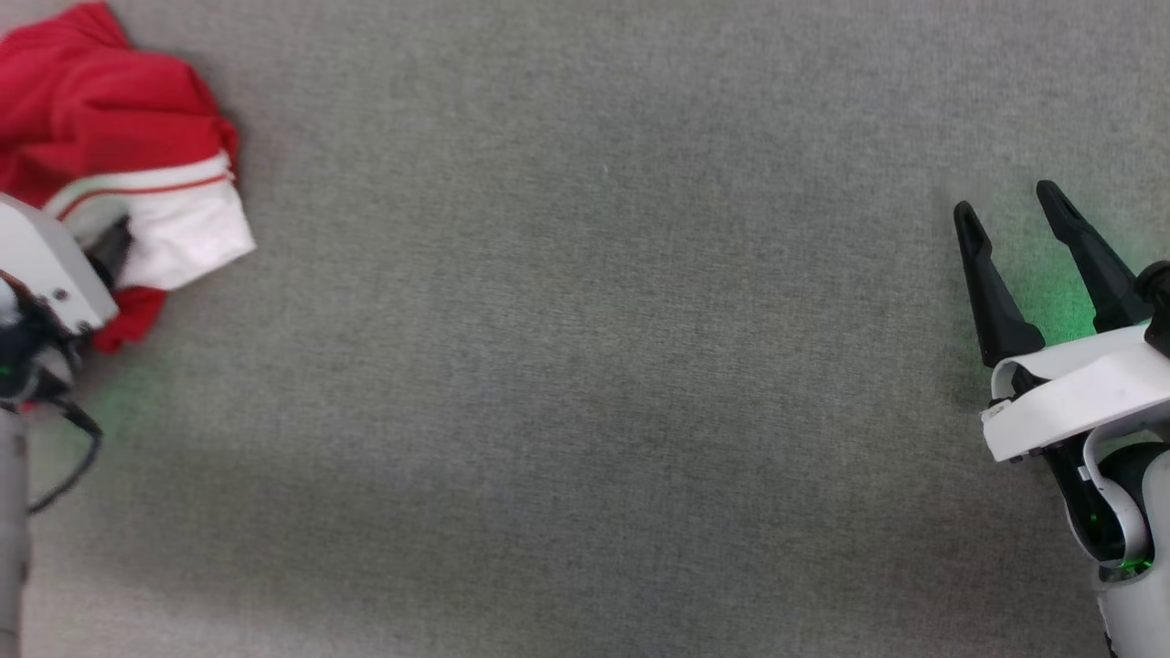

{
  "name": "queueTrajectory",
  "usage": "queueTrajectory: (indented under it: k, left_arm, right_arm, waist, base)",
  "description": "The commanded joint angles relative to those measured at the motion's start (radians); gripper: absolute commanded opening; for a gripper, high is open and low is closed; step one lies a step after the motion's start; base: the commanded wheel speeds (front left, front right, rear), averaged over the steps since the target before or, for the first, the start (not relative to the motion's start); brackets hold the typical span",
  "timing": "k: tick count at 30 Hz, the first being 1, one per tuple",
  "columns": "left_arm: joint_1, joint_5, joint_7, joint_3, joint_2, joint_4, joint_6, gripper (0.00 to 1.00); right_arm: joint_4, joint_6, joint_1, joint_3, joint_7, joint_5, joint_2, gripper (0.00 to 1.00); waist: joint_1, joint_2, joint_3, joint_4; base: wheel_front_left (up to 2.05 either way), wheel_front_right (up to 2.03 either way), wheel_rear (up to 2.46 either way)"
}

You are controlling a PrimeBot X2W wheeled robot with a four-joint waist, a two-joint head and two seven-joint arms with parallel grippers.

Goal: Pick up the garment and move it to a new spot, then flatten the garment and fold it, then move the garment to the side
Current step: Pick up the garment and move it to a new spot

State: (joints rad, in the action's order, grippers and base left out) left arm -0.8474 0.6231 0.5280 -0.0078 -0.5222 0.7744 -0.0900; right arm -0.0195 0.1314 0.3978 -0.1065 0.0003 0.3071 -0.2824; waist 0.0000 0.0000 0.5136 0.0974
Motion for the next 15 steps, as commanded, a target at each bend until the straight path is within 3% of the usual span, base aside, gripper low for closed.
queueTrajectory:
  k: [1, 6, 7, 8, 15]
  left_arm:
    - [-0.003, -0.006, 0.005, -0.022, 0.028, 0.05, -0.01, 1.0]
    - [-0.033, -0.008, -0.024, -0.055, 0.043, 0.16, -0.027, 1.0]
    - [-0.037, -0.006, -0.034, -0.056, 0.041, 0.176, -0.029, 0.38]
    - [-0.043, 0.001, -0.047, -0.049, 0.036, 0.192, -0.03, 0.0]
    - [-0.073, 0.001, -0.149, -0.039, -0.02, 0.239, -0.035, 0.0]
  right_arm:
    - [0.007, -0.001, 0.002, -0.001, 0.004, 0.0, 0.001, 1.0]
    - [0.003, -0.001, 0.0, -0.014, 0.012, -0.002, 0.01, 1.0]
    - [0.002, -0.001, -0.002, -0.015, 0.013, -0.002, 0.011, 1.0]
    - [0.001, -0.001, -0.004, -0.014, 0.012, -0.002, 0.012, 1.0]
    - [-0.019, -0.001, -0.031, -0.01, -0.001, 0.005, 0.023, 1.0]
  waist:
    - [0.0, 0.0, 0.027, -0.02]
    - [0.0, 0.0, 0.006, -0.021]
    - [0.0, 0.0, 0.0, -0.022]
    - [0.0, 0.0, -0.007, -0.022]
    - [0.0, 0.0, -0.072, -0.015]
  base:
    - [0.0, 0.0, 0.0]
    - [0.0, 0.0, 0.0]
    - [0.0, 0.0, 0.0]
    - [0.0, 0.0, 0.0]
    - [0.0, 0.0, 0.0]
